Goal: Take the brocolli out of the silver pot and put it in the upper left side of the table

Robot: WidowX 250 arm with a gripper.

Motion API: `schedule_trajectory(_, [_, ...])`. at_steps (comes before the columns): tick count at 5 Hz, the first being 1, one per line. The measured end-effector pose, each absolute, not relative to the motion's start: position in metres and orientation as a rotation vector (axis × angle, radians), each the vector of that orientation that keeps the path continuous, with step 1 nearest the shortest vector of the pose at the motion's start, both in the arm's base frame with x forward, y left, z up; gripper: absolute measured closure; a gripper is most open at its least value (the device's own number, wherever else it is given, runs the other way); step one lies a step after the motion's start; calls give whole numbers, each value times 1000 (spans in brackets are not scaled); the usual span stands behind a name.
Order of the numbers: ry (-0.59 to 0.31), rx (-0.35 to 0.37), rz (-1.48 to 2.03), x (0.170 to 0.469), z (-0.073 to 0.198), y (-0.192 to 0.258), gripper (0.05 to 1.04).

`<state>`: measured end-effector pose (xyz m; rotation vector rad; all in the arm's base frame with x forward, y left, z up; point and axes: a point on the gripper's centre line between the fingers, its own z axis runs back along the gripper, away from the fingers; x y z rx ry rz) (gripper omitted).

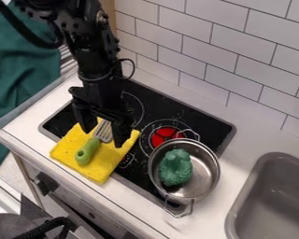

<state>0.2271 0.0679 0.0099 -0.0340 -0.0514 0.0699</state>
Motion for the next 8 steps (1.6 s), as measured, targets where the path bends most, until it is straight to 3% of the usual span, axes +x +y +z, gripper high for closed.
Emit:
schedule_trajectory(1, [-28, -46, 73, 222, 5, 66, 82])
schedule_trajectory(2, [-61, -67, 54, 225, 11, 56, 83])
schedule_trajectory(4, [-153, -51, -52, 208, 46, 4, 82])
schedule_trajectory(5, [-124, -44, -109, 208, 36, -18, 83])
schedule_trajectory(6, [-111, -47, -151, 221, 13, -34, 82])
schedule_trajectory(8, [-109, -8, -225, 258, 1, -50, 83])
